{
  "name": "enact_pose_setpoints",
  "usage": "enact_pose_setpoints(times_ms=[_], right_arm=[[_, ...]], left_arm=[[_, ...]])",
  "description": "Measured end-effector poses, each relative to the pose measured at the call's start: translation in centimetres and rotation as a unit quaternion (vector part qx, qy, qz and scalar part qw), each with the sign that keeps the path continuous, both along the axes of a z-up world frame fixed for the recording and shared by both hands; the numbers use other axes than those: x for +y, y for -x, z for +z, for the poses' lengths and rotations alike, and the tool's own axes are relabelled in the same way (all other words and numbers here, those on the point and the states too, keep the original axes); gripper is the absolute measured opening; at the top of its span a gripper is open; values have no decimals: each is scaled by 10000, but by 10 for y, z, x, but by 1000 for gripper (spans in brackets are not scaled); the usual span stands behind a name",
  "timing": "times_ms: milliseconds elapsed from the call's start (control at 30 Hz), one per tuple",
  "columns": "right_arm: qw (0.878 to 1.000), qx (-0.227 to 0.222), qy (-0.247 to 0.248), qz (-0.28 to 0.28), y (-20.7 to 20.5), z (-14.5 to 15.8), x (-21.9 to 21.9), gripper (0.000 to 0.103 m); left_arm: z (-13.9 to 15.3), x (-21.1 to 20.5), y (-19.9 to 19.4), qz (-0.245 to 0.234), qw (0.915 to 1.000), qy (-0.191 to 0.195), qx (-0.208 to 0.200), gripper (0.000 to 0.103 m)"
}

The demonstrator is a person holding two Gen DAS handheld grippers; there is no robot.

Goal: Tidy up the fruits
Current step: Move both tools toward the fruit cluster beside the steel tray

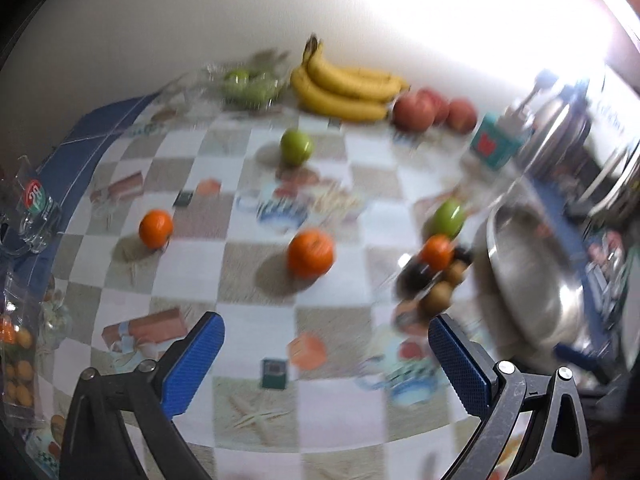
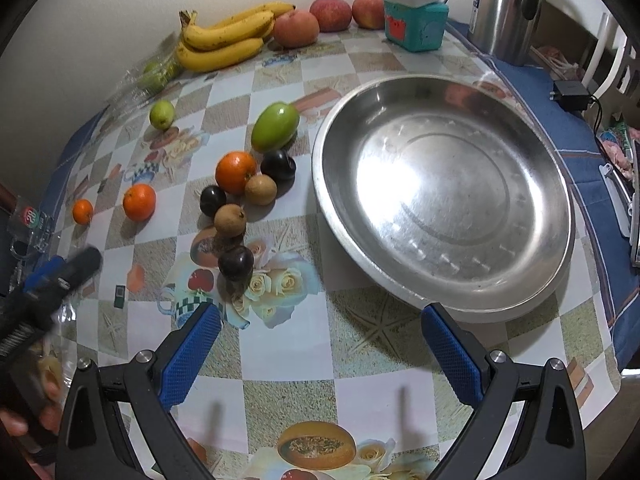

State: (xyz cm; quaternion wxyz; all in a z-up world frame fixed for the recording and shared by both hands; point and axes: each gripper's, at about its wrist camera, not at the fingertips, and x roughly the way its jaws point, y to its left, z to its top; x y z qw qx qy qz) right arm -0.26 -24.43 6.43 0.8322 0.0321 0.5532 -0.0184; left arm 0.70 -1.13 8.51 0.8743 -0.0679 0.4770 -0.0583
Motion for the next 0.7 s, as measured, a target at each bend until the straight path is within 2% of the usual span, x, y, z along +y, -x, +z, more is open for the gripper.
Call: enact_pose_setpoints(times_ms=[100,233,367,500,600,700], right_arm=[[9999,-159,-21,-33,2,6,-3,101],[9993,-350,-78,-69,5,14,-6,101],[9988,-472,-73,-102,6,18,-7,101],[9986,-466,-143,-204,5,17,-12,101],[9988,-387,-181,-232,3,13,-14,101],[9990,-323,-212,-213,1,10,-14,101]], left_arm=[[24,-9,-2,331,9989,-148,-298,103],[38,-21,-2,559,9972,-287,-404,103],[27,-36,-6,740,9948,-684,166,103],[16,-43,-4,982,9928,-657,219,103],[10,-46,-8,1025,9917,-742,218,103],[0,-42,-11,1066,9918,-662,227,103]])
